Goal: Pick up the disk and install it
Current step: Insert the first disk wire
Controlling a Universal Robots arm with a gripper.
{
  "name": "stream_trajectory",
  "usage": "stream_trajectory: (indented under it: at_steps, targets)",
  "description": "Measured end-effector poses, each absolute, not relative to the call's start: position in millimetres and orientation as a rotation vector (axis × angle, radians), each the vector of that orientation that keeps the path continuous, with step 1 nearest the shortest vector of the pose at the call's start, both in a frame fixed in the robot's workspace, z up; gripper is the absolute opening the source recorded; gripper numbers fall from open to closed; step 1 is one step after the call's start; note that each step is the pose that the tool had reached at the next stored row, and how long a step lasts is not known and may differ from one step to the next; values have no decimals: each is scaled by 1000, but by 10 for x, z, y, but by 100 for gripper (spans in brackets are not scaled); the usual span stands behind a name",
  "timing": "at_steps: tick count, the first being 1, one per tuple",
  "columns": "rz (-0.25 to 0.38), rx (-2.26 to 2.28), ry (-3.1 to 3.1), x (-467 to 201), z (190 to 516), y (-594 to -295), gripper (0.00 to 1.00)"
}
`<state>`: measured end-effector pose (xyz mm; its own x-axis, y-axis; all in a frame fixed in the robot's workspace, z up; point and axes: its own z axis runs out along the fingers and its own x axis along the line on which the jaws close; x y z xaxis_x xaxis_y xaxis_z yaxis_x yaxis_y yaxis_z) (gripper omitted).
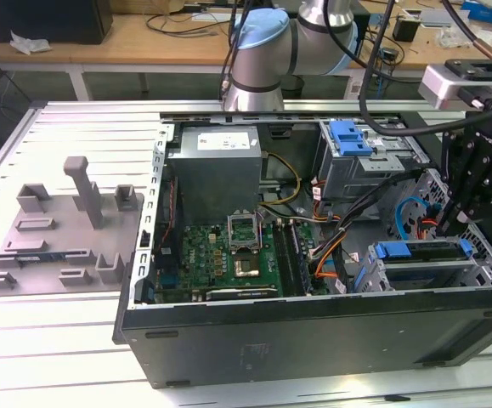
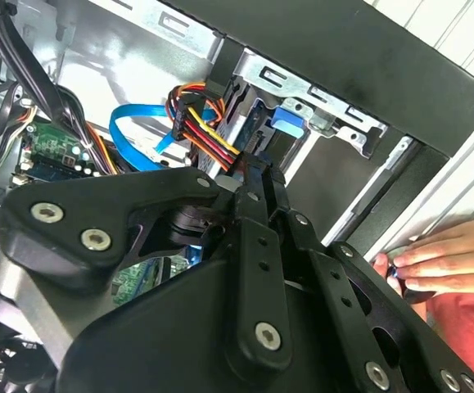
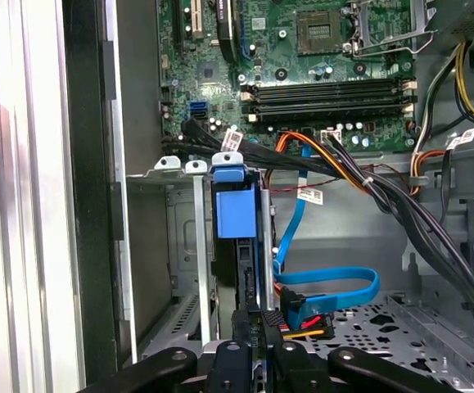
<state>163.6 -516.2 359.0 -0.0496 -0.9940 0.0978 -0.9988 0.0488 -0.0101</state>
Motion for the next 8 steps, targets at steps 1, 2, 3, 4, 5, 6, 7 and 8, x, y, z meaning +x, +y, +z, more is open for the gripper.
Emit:
stream_trajectory:
  at_steps: [1, 2, 3, 4, 5, 6, 7, 8]
  targets:
    - [116, 2124, -2225, 1636, 3588, -5166, 17]
    - [116, 2126, -2223, 1636, 3587, -5167, 17]
    - [116, 2126, -2222, 1636, 3586, -5168, 17]
    - [116, 2127, -2222, 1636, 3583, -5168, 17]
    - [116, 2128, -2220, 1636, 3576, -5168, 17]
    - [116, 2130, -2219, 1636, 3572, -5168, 17]
    - [116, 2132, -2217, 1636, 3568, -5168, 17]
    - [116, 2134, -2216, 1635, 3564, -5168, 17]
